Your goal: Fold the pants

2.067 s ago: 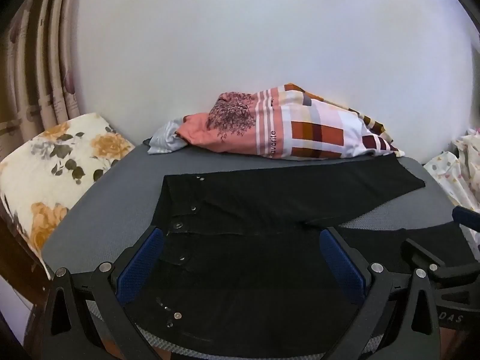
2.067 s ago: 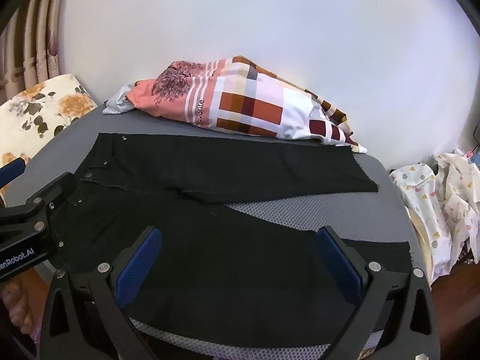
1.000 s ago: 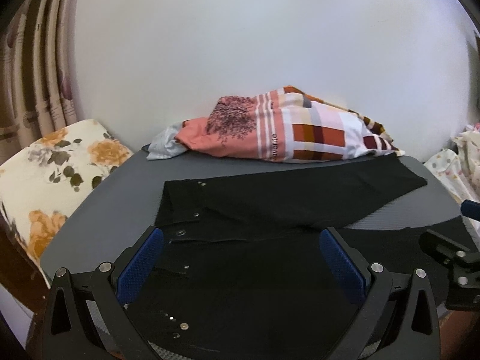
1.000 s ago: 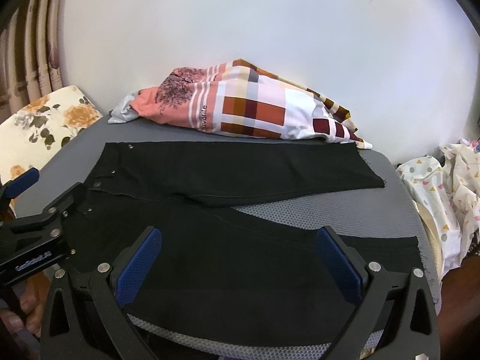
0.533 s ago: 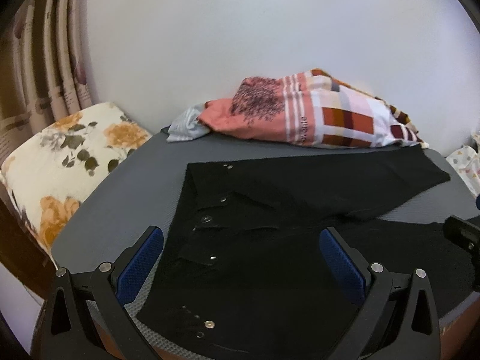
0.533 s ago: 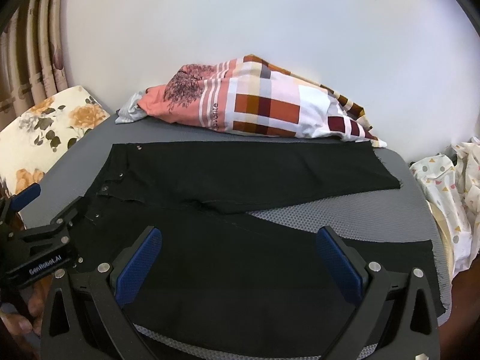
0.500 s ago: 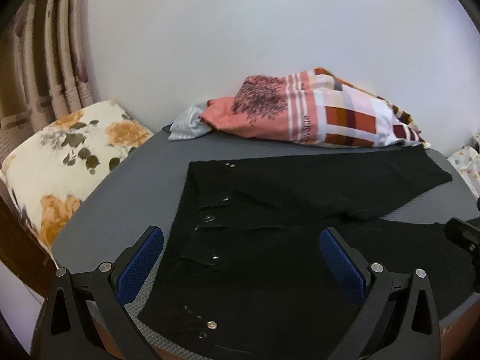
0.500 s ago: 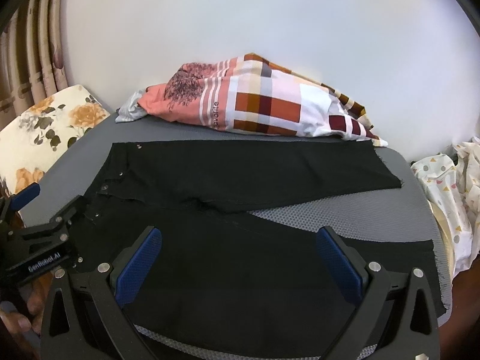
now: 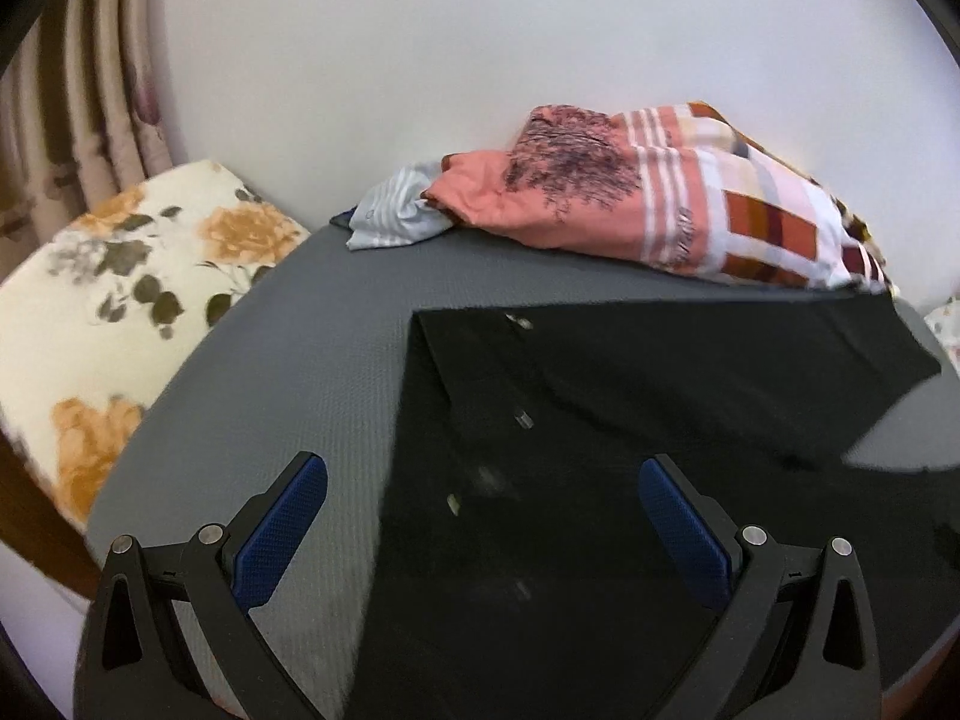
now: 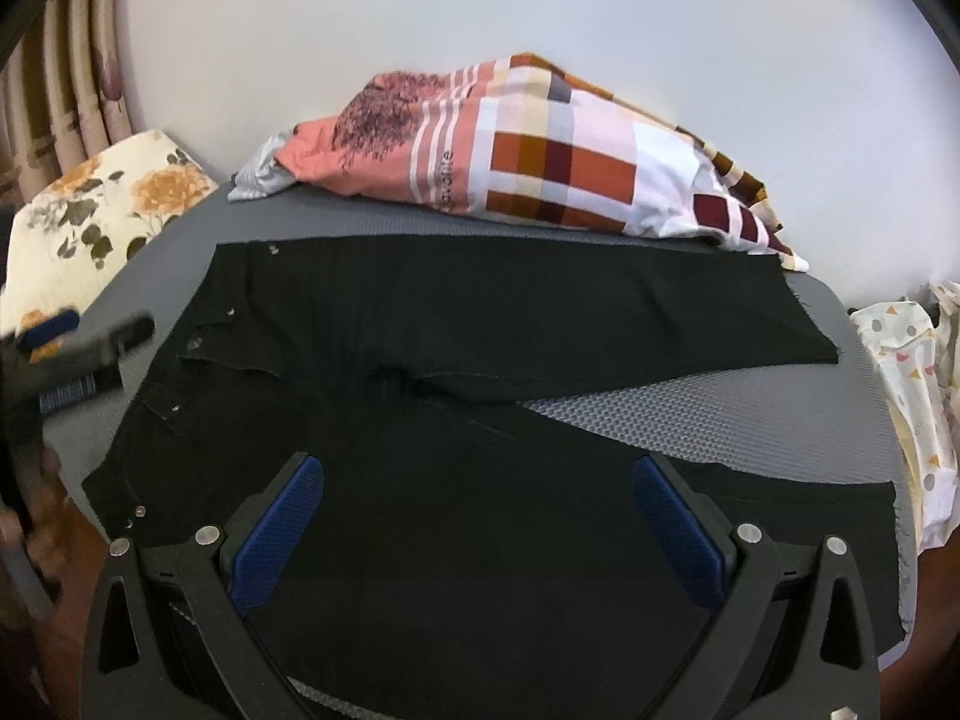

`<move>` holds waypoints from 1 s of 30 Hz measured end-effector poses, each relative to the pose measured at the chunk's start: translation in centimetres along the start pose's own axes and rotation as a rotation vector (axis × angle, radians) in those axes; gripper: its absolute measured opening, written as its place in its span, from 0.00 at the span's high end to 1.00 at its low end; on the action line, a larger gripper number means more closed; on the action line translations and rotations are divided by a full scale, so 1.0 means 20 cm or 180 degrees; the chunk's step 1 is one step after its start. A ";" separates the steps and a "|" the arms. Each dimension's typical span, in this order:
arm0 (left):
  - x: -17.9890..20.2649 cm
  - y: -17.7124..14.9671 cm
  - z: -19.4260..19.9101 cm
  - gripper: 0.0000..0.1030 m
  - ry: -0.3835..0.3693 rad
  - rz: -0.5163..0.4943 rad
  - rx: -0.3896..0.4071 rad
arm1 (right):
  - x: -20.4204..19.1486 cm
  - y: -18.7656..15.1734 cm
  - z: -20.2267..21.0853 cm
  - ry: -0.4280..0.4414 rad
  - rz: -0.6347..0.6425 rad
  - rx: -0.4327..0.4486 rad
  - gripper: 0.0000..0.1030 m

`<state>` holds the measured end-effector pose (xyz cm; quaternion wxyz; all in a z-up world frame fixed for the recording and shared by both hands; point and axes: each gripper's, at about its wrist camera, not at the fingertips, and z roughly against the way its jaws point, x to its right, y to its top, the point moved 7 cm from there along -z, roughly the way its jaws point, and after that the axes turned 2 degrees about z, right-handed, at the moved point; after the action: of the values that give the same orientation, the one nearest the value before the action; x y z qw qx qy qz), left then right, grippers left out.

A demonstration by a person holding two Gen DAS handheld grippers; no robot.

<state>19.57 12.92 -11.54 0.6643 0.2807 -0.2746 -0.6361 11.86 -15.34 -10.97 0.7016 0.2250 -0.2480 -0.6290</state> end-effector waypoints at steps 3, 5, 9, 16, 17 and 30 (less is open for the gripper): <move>-0.13 0.12 -0.19 0.00 -0.0308 0.0134 -0.0139 | -0.01 -0.01 -0.07 0.0006 0.0016 -0.0095 0.00; -0.21 0.18 -0.33 0.00 -0.0363 0.0090 -0.0199 | -0.02 -0.02 -0.13 0.0006 0.0031 -0.0185 0.00; -0.32 0.27 -0.64 0.01 -0.0548 -0.0027 -0.0434 | -0.03 -0.04 -0.25 -0.0024 0.0047 -0.0353 0.00; -0.31 0.30 -1.01 0.03 -0.0875 -0.0246 -0.0804 | -0.01 -0.07 -0.38 -0.0042 0.0021 -0.0554 0.00; -0.30 0.31 -1.05 0.03 -0.0976 -0.0224 -0.0833 | -0.01 -0.07 -0.39 -0.0046 0.0024 -0.0570 0.00; -0.11 0.33 -0.93 0.81 -0.0972 -0.0470 -0.0745 | 0.05 -0.02 -0.45 -0.0018 -0.0141 -0.0647 0.01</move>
<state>37.51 15.75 -19.56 0.5946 0.1213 -0.2749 -0.7458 17.35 -16.34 -18.22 0.7061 0.1563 -0.1799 -0.6669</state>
